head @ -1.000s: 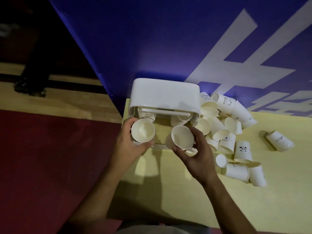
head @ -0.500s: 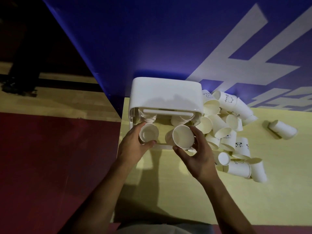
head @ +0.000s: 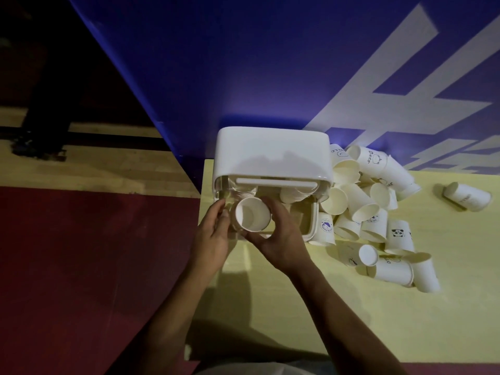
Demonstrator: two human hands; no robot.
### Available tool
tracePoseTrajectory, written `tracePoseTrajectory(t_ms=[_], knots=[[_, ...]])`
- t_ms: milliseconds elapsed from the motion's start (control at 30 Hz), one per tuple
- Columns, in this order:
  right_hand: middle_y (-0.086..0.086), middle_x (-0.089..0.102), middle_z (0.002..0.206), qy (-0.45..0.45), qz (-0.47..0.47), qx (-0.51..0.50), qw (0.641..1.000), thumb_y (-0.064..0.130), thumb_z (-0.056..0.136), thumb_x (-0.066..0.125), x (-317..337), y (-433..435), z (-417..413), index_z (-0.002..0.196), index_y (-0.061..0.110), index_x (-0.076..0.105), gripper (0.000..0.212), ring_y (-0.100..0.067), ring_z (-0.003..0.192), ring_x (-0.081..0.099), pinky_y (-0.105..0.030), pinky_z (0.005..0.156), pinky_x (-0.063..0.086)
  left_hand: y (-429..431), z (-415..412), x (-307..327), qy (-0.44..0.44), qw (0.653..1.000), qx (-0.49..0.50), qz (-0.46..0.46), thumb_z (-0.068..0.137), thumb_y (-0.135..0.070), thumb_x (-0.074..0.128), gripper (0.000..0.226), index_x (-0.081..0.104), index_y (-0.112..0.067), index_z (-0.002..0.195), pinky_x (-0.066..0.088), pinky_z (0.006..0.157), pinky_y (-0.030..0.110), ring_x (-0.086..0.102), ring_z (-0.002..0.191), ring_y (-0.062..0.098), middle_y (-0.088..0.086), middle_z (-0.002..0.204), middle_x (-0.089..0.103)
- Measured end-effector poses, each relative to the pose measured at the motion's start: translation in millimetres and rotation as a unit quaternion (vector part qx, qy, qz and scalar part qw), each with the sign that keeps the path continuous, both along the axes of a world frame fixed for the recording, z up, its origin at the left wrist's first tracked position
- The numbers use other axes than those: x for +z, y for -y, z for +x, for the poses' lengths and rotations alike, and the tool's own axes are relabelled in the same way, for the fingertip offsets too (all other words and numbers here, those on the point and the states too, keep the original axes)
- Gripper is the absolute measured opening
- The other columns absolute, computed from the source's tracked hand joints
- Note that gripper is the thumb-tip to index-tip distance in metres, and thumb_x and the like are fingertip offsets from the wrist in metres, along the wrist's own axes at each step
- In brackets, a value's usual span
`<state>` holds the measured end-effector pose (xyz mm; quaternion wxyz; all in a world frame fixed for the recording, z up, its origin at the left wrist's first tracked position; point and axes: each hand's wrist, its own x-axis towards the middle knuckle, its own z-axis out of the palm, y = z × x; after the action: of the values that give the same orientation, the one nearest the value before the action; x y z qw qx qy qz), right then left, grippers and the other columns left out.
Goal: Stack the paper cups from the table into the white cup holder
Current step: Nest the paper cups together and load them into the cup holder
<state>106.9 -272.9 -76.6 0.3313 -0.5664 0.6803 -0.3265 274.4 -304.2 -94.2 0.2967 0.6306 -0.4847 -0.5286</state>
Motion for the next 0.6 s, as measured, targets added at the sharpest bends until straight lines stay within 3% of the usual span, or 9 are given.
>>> tracePoseTrajectory(t_ms=[100,167,267,400,600], knots=[[0.006,0.052,0.146,-0.023,0.053,0.034,0.998,0.055,0.073,0.086,-14.7,3.5,5.0,0.149,0.022,0.044,0.092,-0.012,0.131,0.051,-0.034,0.108,0.046,4.5,-4.9,0.5,0.007,1.0,-0.025,-0.004,0.11,-0.033,0.042,0.029,0.059,-0.043,0.131,0.039,0.086,0.004,0.053,0.112,-0.017,-0.03,0.123,0.06],[0.004,0.049,0.151,-0.014,0.082,0.044,0.996,0.06,0.076,0.081,-18.4,4.5,7.0,0.154,0.023,0.039,0.096,-0.013,0.136,0.047,-0.034,0.11,0.044,6.6,-5.9,-4.5,0.023,0.999,-0.044,0.003,0.11,-0.028,0.041,0.032,0.059,-0.04,0.133,0.04,0.078,0.0,0.058,0.11,-0.008,-0.022,0.122,0.064],[0.001,0.047,0.155,-0.016,0.101,0.046,0.994,0.056,0.088,0.071,-23.9,4.6,5.6,0.157,0.022,0.034,0.086,-0.016,0.141,0.043,-0.032,0.113,0.04,6.3,-2.5,-15.3,0.056,0.995,-0.077,-0.003,0.108,-0.021,0.042,0.038,0.055,-0.038,0.14,0.047,0.086,0.015,0.061,0.114,0.005,-0.013,0.13,0.064],[0.001,0.042,0.159,-0.007,0.125,0.072,0.989,0.046,0.092,0.07,-29.8,9.8,-0.8,0.16,0.022,0.028,0.083,-0.015,0.145,0.039,-0.02,0.112,0.029,2.0,0.7,-20.7,0.078,0.994,-0.079,-0.017,0.106,-0.022,0.05,0.039,0.053,-0.045,0.137,0.054,0.09,0.03,0.064,0.112,0.004,-0.016,0.125,0.067],[0.004,0.043,0.158,0.005,0.147,0.099,0.984,0.04,0.093,0.072,-33.5,19.0,-7.5,0.159,0.025,0.032,0.079,-0.014,0.145,0.04,-0.024,0.115,0.03,-2.0,-0.5,-20.7,0.09,0.994,-0.056,-0.013,0.103,-0.025,0.056,0.037,0.055,-0.043,0.136,0.057,0.089,0.034,0.065,0.107,0.002,-0.017,0.119,0.069]])
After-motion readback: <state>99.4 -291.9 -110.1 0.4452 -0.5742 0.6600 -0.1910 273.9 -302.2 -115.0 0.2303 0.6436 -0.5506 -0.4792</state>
